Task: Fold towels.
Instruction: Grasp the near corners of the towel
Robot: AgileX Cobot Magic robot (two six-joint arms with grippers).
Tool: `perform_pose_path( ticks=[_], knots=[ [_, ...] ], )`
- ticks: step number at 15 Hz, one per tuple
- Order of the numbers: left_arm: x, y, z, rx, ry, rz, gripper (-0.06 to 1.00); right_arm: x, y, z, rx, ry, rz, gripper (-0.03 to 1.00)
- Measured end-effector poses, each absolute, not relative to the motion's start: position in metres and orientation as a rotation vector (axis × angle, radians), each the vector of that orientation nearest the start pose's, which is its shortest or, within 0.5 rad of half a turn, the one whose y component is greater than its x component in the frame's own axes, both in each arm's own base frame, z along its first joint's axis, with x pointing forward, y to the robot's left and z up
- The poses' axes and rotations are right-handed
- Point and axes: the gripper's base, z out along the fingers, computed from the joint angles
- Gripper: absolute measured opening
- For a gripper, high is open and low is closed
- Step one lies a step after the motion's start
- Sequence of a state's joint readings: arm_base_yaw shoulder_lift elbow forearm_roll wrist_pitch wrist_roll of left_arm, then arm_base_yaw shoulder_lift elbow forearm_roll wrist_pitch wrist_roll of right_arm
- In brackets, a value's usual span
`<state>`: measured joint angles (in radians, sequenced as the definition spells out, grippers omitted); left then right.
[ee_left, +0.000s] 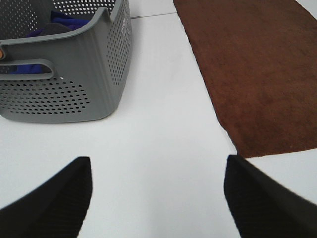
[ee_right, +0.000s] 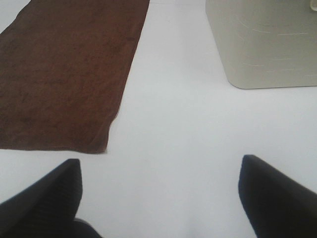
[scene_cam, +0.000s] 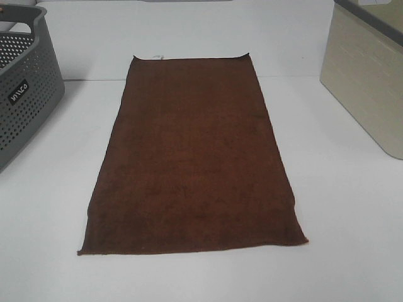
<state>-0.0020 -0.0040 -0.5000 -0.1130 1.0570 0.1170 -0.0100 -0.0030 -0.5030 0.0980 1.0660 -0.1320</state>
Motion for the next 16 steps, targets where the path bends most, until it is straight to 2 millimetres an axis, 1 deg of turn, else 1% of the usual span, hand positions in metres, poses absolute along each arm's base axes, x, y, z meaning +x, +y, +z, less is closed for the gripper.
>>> perform_pose_path(
  ticks=[16],
  knots=[
    [-0.0057,-0.0089,0.278,0.126,2.028,-0.063,0.71,-0.0061,0.0079,0.278,-0.13,2.036,0.028,0.81]
  ],
)
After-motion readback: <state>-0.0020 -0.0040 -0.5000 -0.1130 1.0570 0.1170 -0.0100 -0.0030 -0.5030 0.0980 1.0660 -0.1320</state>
